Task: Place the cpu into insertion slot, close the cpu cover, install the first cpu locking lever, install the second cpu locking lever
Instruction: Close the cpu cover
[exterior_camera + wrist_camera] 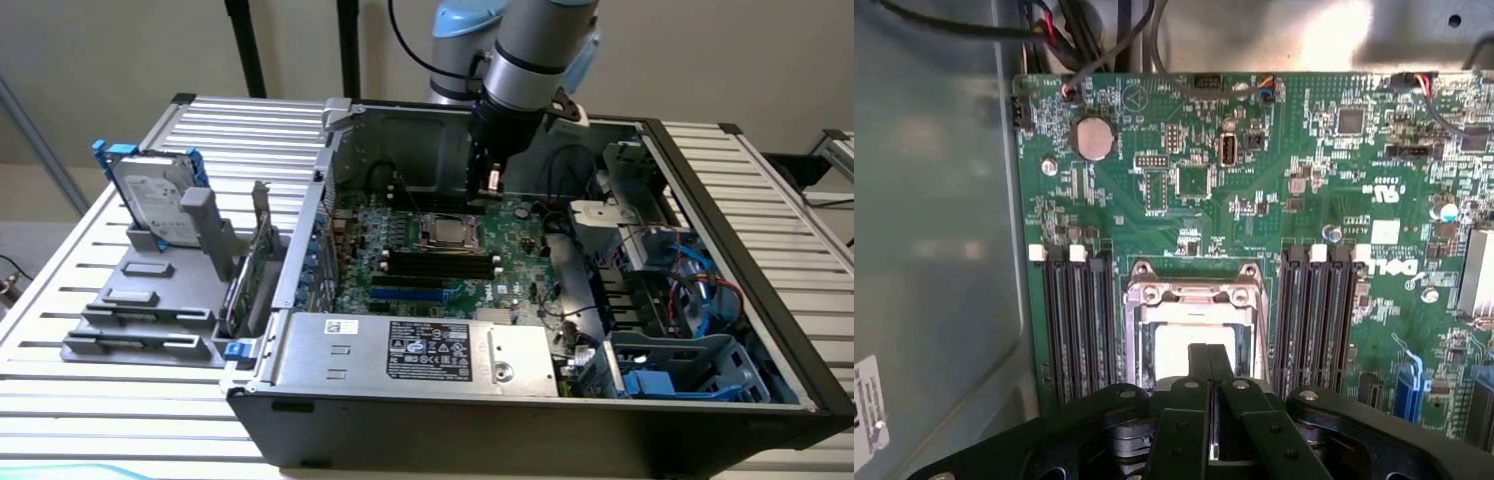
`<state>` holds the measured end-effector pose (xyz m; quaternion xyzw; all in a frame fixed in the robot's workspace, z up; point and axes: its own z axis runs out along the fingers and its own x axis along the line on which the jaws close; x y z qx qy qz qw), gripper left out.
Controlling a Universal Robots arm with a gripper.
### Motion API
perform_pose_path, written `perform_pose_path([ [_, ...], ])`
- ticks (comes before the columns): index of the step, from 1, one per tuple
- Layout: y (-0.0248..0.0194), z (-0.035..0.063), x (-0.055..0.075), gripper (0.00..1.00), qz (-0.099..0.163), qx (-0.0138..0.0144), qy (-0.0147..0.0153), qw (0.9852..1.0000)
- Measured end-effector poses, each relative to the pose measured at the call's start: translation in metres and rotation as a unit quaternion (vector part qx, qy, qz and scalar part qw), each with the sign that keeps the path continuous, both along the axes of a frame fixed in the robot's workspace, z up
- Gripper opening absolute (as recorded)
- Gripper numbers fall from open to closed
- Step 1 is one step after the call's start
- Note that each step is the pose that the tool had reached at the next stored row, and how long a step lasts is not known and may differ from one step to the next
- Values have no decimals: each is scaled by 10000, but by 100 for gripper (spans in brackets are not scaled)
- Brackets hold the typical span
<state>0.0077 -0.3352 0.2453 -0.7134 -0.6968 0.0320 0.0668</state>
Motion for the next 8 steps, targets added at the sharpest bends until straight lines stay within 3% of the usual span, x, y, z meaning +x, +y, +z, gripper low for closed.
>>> perform_pose_path([
  [8, -17, -36, -177, 11, 22, 4, 83, 10000],
])
